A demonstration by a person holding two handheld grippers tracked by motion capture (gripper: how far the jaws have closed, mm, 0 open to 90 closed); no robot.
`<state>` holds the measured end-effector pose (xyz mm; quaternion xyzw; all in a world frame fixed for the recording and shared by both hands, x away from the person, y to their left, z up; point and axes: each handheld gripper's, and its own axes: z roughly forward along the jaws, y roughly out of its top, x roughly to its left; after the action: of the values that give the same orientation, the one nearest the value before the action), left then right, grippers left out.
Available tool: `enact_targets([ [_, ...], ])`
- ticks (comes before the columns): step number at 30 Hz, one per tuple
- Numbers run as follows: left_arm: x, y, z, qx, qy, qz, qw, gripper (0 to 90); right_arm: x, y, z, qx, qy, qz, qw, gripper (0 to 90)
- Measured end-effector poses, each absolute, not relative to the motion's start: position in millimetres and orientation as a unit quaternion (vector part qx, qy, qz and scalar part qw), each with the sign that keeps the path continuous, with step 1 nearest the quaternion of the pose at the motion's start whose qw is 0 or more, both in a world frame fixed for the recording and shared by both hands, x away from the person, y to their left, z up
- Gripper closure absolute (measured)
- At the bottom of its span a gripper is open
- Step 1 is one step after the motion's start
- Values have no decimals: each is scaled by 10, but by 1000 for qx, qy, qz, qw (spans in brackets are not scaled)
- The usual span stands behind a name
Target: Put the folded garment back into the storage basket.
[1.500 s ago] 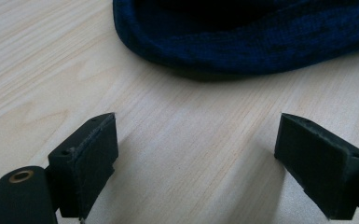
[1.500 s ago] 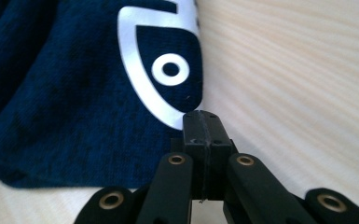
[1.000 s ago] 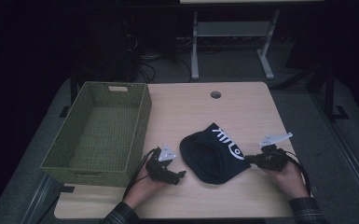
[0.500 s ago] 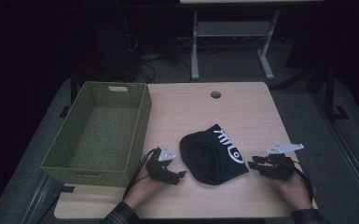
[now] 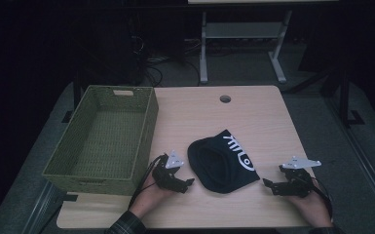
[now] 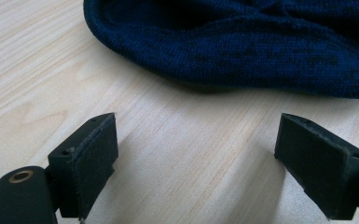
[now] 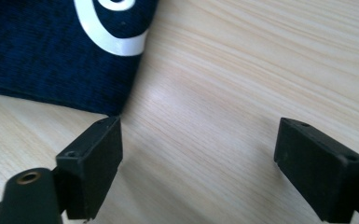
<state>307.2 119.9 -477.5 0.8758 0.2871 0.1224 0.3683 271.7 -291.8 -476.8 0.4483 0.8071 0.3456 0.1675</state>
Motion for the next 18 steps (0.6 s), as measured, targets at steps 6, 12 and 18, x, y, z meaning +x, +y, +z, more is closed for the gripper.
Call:
enact_targets([
  [6,3082,1194,-4758,881,283,117,361,124,2716,-2936,-4802,451,806,341,178,129],
  [12,3096,1163,-4704,889,287,104,341,130,2707,-2946,-4822,452,801,348,179,112],
  [18,3100,1093,-4561,898,272,99,331,130,2709,-2946,-4822,452,802,348,179,110],
])
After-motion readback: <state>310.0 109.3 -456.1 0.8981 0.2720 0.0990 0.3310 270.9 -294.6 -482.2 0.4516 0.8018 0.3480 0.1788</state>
